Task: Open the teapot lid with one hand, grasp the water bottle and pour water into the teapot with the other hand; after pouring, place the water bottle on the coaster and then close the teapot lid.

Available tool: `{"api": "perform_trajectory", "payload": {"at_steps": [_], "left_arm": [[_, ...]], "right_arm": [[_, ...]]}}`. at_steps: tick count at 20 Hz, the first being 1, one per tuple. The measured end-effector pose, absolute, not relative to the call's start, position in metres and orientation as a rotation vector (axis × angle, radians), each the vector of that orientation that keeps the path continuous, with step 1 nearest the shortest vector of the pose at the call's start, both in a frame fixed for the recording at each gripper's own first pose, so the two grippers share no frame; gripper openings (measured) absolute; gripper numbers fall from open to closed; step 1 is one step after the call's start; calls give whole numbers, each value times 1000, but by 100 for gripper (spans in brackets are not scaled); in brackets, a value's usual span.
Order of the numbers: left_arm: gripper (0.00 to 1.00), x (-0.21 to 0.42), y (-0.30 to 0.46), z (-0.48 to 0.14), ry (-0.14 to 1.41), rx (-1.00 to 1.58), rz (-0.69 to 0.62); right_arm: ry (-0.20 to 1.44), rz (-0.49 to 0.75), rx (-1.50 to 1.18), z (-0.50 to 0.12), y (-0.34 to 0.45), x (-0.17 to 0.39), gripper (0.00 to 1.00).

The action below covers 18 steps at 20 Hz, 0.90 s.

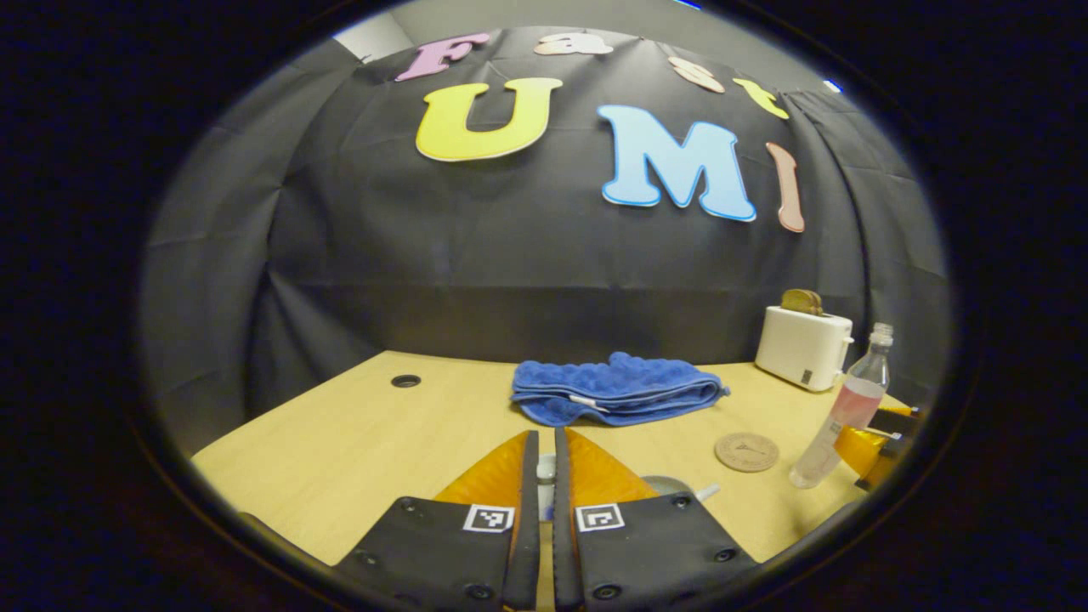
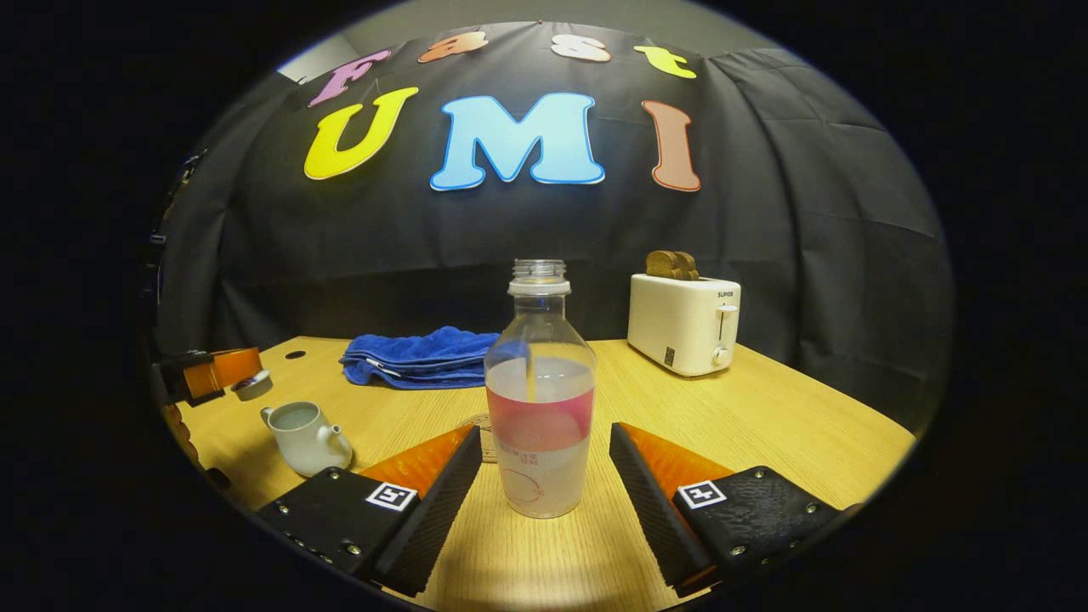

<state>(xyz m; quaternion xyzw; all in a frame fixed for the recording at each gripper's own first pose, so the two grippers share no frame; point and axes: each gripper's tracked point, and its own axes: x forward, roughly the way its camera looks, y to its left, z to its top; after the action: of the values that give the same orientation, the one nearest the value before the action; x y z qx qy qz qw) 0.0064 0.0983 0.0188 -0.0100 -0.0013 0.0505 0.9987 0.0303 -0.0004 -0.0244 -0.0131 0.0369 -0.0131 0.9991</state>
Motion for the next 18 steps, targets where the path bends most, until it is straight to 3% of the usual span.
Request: {"api": "perform_trajectory", "payload": {"at_steps": [6,11,13,18], "left_arm": [[12,-2,171,8,16,-30,219],[13,-6,190,2,28,-47,250],[12,-7,192,3,25,-48,254],[13,-6,193,-1,33,-65,246]], "right_arm": [[107,-47,-58,-32,-2,46,96],[132,-54,-68,-38,1,56,95],[133,-43,-81,-38,4,57,81],[79,-61,-239,-17,11,58,78]]}}
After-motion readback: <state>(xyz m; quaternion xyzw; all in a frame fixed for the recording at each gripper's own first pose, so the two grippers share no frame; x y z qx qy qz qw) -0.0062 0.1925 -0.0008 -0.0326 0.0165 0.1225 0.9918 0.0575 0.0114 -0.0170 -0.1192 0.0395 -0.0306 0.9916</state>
